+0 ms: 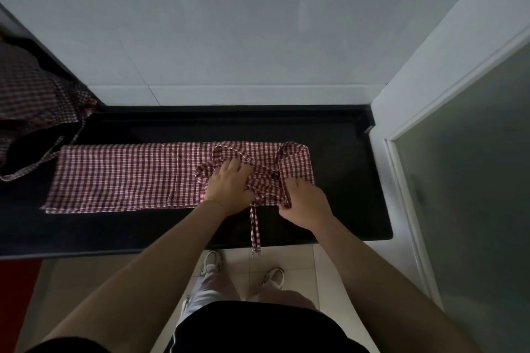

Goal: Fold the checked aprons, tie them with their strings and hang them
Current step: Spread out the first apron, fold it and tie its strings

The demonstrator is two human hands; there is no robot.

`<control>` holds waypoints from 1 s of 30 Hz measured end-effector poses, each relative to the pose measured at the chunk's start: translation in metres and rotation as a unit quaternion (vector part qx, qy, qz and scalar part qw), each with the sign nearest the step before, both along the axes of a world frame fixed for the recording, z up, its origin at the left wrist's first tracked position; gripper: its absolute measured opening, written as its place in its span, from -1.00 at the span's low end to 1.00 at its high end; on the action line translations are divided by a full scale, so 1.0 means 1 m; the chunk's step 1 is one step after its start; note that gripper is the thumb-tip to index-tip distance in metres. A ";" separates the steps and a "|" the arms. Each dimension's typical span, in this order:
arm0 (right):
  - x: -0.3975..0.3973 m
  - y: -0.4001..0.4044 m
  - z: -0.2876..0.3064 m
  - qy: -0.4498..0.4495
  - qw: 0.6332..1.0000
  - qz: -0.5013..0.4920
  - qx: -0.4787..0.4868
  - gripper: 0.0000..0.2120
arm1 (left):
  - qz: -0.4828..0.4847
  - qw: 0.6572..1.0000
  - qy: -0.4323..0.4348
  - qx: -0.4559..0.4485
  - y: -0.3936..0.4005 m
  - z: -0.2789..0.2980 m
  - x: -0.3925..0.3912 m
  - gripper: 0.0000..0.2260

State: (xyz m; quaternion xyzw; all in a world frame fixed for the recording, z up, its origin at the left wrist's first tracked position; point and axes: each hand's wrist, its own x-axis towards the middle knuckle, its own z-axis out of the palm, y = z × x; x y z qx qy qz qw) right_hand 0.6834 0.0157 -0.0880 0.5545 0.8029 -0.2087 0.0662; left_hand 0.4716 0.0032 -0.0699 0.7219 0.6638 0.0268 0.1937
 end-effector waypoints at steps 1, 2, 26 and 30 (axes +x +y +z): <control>-0.001 0.001 0.003 -0.006 1.000 -0.011 -0.027 -0.67 | -0.017 0.999 0.024 -0.026 -0.002 -0.003 0.000 -0.45; -0.002 0.002 0.006 -0.008 0.998 -0.028 -0.050 -0.72 | -0.031 0.998 0.042 -0.045 -0.003 -0.007 -0.002 -0.39; -0.025 0.020 -0.012 0.030 0.980 -0.133 -0.143 -0.87 | 0.034 0.957 0.234 -0.166 0.037 0.031 -0.043 -0.73; -0.027 0.020 -0.012 0.026 0.980 -0.138 -0.141 -0.81 | 0.038 0.949 0.247 -0.193 0.040 0.035 -0.044 -0.73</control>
